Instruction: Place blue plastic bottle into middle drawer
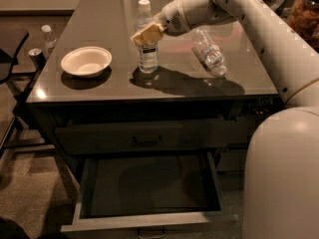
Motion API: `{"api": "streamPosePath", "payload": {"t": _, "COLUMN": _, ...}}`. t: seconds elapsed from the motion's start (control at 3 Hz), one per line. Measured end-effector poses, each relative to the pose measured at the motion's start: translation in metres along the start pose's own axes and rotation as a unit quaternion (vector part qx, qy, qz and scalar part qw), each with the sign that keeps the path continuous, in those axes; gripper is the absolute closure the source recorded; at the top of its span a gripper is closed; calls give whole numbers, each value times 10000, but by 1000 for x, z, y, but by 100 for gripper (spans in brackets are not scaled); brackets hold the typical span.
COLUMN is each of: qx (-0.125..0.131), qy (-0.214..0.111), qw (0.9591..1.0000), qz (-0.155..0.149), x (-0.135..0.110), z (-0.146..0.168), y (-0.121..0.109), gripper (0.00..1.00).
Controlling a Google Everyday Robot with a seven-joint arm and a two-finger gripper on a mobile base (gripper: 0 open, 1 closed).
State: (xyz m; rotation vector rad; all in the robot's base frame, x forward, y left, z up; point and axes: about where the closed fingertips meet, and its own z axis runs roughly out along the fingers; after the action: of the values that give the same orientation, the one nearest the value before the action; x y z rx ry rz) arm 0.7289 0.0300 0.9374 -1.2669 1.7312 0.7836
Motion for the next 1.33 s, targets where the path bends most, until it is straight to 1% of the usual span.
{"api": "streamPosePath", "payload": {"t": 0.33, "qx": 59, "qy": -40, "qw": 9999, "qz": -97, "x": -5, "z": -7, "y": 9, "gripper": 100}}
{"api": "streamPosePath", "payload": {"t": 0.67, "qx": 215, "qy": -116, "qw": 9996, "qz": -164, "x": -12, "z": -28, "y": 27, "gripper": 100}}
{"api": "streamPosePath", "payload": {"t": 1.0, "qx": 333, "qy": -181, "qw": 9993, "qz": -56, "x": -3, "z": -63, "y": 62, "gripper": 100}}
{"api": "streamPosePath", "payload": {"t": 1.33, "qx": 335, "qy": -181, "qw": 9993, "qz": -51, "x": -2, "z": -63, "y": 62, "gripper": 100}}
